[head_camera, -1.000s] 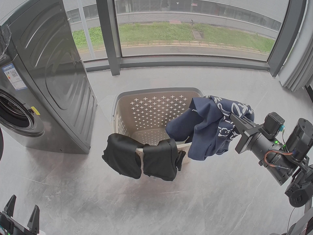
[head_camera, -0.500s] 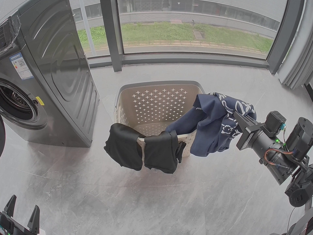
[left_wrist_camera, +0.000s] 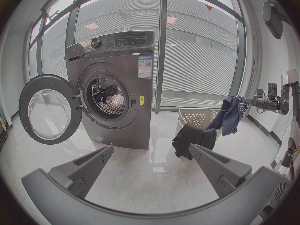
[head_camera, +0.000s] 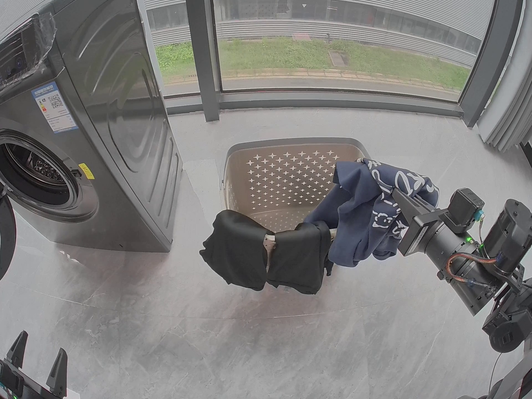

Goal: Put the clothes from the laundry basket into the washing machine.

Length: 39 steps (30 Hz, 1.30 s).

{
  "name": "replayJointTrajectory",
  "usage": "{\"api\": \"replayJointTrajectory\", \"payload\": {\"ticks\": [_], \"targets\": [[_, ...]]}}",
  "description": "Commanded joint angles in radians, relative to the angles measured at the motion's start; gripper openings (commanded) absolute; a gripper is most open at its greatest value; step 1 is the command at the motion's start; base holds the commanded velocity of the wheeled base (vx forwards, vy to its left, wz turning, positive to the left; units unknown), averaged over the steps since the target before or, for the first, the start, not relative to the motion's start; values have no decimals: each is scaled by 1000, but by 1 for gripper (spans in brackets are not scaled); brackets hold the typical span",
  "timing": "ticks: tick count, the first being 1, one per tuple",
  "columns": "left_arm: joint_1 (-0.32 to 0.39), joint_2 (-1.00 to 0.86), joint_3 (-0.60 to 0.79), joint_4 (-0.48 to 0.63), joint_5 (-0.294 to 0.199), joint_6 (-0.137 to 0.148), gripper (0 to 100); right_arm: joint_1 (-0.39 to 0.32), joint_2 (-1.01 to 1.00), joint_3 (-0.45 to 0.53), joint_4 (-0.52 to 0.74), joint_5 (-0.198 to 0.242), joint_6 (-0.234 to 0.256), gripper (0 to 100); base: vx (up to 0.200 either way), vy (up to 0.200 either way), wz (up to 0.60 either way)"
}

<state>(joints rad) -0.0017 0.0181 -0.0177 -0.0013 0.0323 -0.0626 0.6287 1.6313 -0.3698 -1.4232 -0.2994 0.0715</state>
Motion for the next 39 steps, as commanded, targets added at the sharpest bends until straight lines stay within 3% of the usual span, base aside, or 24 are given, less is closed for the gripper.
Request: {"api": "replayJointTrajectory", "payload": {"ticks": [1, 39], "targets": [[0, -9, 16, 0, 0, 0, 100, 2, 12, 0, -3, 0, 2, 0, 0, 200, 0], [0, -9, 16, 0, 0, -2, 100, 42, 39, -5, -13, 0, 25, 0, 0, 200, 0]]}}
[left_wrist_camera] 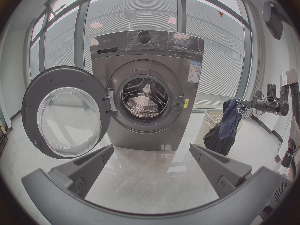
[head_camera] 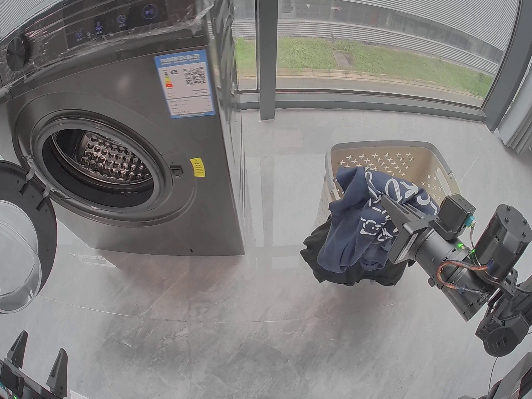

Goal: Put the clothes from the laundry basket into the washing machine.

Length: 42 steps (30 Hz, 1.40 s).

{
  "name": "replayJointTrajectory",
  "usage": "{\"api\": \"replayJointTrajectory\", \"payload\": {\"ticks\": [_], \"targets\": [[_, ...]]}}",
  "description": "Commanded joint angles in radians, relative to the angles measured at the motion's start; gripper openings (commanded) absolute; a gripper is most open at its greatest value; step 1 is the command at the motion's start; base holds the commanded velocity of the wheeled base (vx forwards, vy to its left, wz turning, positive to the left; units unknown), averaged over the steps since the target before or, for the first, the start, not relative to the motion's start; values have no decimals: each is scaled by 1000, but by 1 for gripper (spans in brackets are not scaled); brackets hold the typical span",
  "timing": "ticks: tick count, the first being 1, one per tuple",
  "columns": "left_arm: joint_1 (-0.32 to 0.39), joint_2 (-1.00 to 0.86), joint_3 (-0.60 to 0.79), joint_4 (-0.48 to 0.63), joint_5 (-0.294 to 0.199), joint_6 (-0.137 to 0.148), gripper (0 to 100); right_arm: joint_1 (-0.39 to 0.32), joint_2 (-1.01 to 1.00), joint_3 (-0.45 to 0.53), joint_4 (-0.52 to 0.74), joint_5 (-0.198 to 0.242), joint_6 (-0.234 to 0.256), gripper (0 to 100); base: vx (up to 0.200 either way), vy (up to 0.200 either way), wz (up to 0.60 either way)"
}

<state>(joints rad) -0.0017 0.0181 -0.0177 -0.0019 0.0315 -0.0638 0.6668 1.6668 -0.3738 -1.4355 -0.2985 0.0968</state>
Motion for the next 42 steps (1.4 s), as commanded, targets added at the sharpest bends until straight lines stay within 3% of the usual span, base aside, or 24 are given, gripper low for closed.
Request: {"api": "replayJointTrajectory", "payload": {"ticks": [1, 10, 25, 31, 42], "targets": [[0, -9, 16, -1, 1, -1, 100, 4, 4, 0, 0, -1, 0, 0, 0, 200, 0], [0, -9, 16, -1, 1, -1, 100, 4, 8, 0, 0, -1, 0, 0, 0, 0, 0], [0, -9, 16, 0, 1, -1, 100, 4, 8, 1, 0, -1, 4, 0, -200, 0, 0], [0, -9, 16, -1, 1, -1, 100, 4, 7, 3, -2, -1, 4, 0, 0, 0, 0], [0, -9, 16, 0, 1, -1, 100, 4, 7, 4, -2, 1, 4, 0, 0, 200, 0]]}}
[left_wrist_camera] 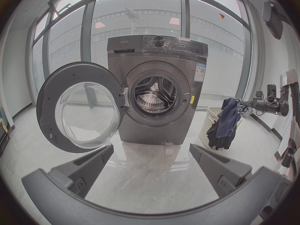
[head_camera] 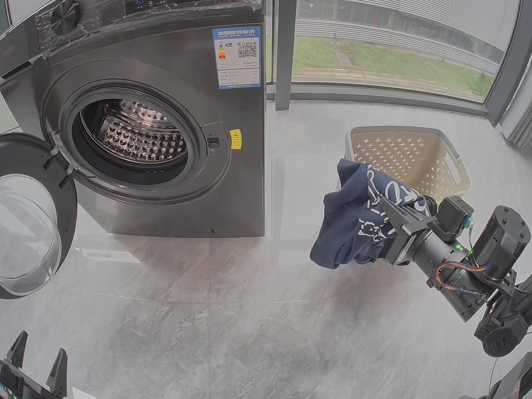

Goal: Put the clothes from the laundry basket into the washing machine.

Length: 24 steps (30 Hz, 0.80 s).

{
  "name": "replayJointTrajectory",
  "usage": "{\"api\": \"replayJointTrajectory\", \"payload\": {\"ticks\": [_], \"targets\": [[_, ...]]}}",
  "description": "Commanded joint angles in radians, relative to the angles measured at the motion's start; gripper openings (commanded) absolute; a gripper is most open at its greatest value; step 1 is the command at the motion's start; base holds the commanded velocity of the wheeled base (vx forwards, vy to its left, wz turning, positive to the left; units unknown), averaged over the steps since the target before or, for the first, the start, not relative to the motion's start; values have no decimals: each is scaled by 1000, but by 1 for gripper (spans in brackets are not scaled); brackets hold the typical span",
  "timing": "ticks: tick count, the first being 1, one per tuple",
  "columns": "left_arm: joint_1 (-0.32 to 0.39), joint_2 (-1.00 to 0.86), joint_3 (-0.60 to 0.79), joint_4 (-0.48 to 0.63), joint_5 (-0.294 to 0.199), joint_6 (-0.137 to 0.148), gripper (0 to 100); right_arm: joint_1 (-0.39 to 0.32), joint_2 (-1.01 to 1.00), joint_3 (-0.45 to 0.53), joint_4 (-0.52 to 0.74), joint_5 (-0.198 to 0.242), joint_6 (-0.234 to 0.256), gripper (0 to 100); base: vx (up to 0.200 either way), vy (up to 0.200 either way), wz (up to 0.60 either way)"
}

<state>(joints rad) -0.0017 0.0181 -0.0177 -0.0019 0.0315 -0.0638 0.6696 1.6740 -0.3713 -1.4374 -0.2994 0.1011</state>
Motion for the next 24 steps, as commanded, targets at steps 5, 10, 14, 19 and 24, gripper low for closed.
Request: {"api": "replayJointTrajectory", "payload": {"ticks": [5, 10, 14, 19, 24], "targets": [[0, -9, 16, 0, 1, -1, 100, 1, 0, 3, 0, 0, 0, 0, 0, 200, 0], [0, -9, 16, 0, 1, -1, 100, 1, 0, 3, 0, 2, 0, 0, 0, 200, 0], [0, -9, 16, 0, 1, -1, 100, 1, 0, 6, 0, 2, 0, 0, 0, 200, 0], [0, -9, 16, -1, 1, -1, 100, 1, 0, 6, 0, 2, 0, 0, 0, 200, 0], [0, -9, 16, 0, 1, -1, 100, -1, 1, 6, 5, 0, 2, 0, 0, 200, 0]]}}
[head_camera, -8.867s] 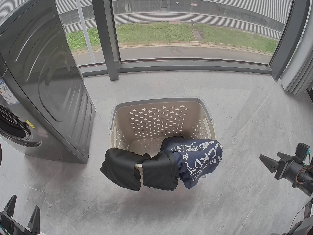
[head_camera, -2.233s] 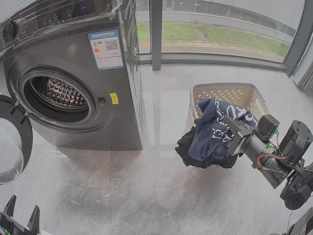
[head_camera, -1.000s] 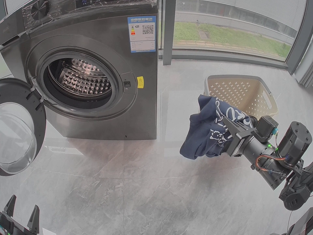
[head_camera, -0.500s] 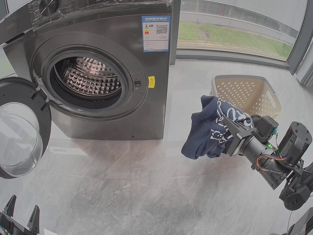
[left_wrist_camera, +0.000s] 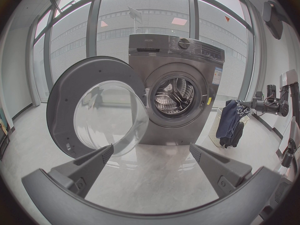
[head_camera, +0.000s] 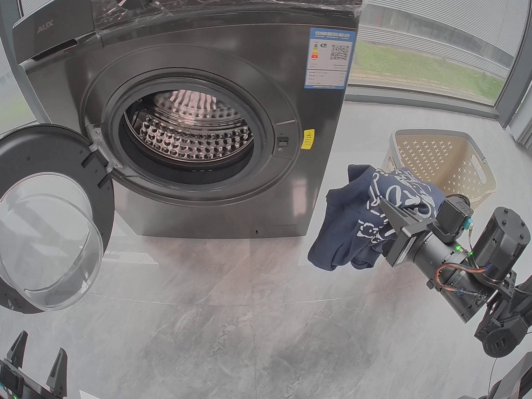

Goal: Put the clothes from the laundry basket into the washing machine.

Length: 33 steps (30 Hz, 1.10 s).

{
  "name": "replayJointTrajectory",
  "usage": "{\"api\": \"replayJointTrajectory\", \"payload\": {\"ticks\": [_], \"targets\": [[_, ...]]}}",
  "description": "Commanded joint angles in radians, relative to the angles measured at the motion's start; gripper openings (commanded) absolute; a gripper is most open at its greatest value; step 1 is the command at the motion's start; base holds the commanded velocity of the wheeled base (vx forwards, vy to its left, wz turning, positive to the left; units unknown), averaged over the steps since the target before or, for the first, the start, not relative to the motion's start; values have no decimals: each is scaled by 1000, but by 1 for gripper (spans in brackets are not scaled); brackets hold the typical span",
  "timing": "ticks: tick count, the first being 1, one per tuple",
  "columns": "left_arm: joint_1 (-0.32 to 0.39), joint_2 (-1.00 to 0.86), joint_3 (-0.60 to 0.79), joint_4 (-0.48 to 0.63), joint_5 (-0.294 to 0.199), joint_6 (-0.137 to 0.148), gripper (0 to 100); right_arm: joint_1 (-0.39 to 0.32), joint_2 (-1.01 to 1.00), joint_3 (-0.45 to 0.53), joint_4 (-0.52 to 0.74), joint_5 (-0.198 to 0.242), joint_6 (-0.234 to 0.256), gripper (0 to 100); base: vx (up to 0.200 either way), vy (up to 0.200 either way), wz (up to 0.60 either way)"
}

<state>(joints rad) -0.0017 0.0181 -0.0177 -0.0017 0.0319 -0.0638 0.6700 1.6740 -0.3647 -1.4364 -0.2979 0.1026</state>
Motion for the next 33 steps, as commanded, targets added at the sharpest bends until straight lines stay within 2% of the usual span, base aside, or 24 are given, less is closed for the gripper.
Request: {"api": "replayJointTrajectory", "payload": {"ticks": [1, 7, 19, 25, 33], "targets": [[0, -9, 16, -1, 0, 1, 100, -3, 1, 0, 4, -1, 2, 0, 0, 200, 0], [0, -9, 16, 0, 0, -1, 100, -10, 1, -2, 8, -1, 6, 0, 0, 0, 0], [0, -9, 16, 0, 0, -1, 100, -12, 1, -2, 8, -1, 6, 0, -200, 0, 0], [0, -9, 16, 0, 0, -1, 100, -12, 1, 0, 8, -1, 6, 0, 0, 0, 0], [0, -9, 16, 0, 0, -1, 100, -12, 1, 0, 8, -1, 8, 0, 0, 200, 0]]}}
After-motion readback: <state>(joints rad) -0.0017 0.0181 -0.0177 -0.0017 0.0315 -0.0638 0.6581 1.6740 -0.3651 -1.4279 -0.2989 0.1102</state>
